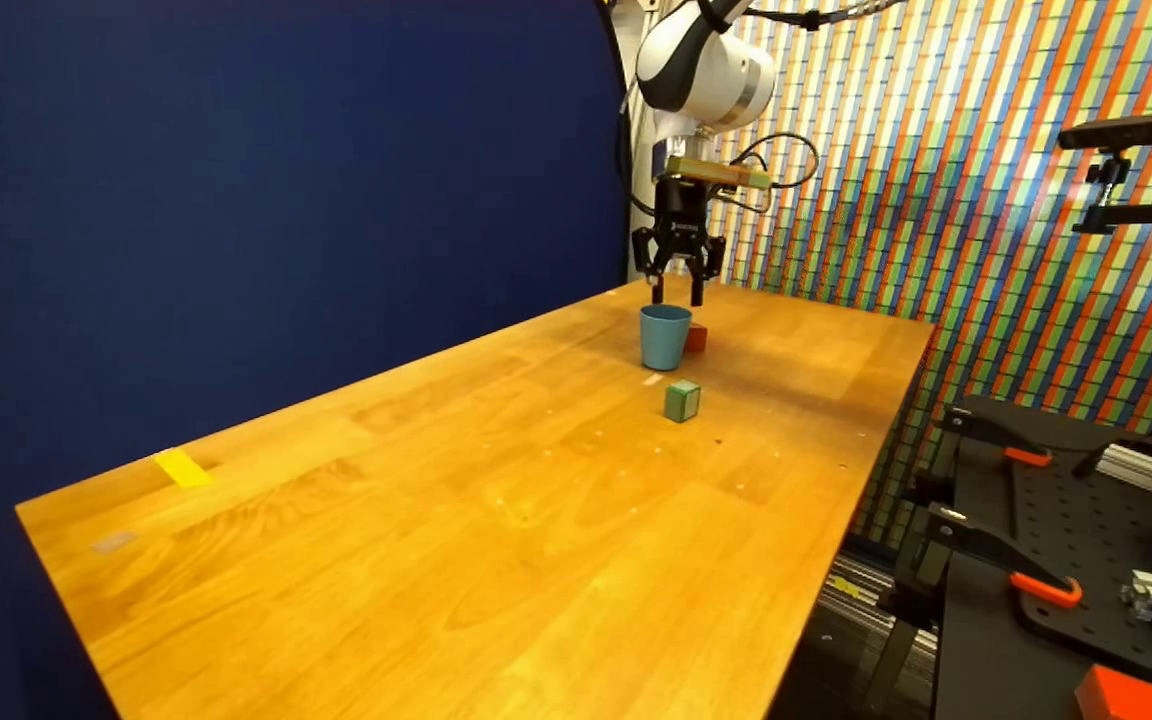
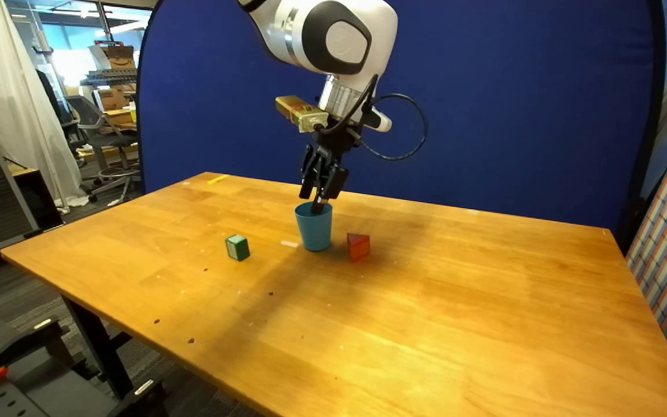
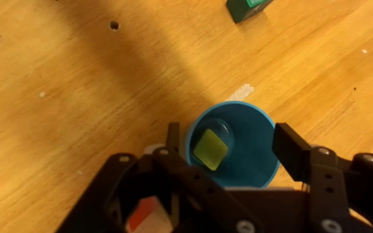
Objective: Pick the yellow cube and put it in the cup
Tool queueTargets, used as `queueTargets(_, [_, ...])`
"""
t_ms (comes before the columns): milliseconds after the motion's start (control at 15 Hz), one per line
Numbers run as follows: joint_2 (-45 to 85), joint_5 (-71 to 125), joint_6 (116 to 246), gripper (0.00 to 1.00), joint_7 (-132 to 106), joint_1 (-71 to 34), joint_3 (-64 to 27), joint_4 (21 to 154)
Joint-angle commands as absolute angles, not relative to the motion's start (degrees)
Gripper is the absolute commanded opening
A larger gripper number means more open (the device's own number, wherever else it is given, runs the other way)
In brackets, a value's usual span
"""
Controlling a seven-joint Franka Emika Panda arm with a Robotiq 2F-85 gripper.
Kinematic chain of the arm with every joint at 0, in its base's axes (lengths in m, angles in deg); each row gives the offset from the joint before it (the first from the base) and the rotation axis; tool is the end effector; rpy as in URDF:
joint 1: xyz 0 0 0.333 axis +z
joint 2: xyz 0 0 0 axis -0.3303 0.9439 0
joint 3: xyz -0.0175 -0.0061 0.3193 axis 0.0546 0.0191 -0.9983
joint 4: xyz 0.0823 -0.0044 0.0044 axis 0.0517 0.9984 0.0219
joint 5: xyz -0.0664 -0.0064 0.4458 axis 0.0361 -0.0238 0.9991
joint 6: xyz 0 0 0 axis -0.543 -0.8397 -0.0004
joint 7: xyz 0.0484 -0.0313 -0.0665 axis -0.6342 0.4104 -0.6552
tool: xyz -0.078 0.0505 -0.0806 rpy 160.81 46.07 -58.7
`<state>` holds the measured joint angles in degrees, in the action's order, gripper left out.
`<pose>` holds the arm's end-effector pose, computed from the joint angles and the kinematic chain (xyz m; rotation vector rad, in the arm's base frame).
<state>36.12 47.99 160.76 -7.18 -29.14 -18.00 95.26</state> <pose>0.6532 -0.1388 0.1712 -2.7452 0.8508 0.4642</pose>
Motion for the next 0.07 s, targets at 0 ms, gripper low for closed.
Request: queueTargets(0, [35.74,48.19,160.57,0.77,-7.36,-28.97,-17.71,95.53])
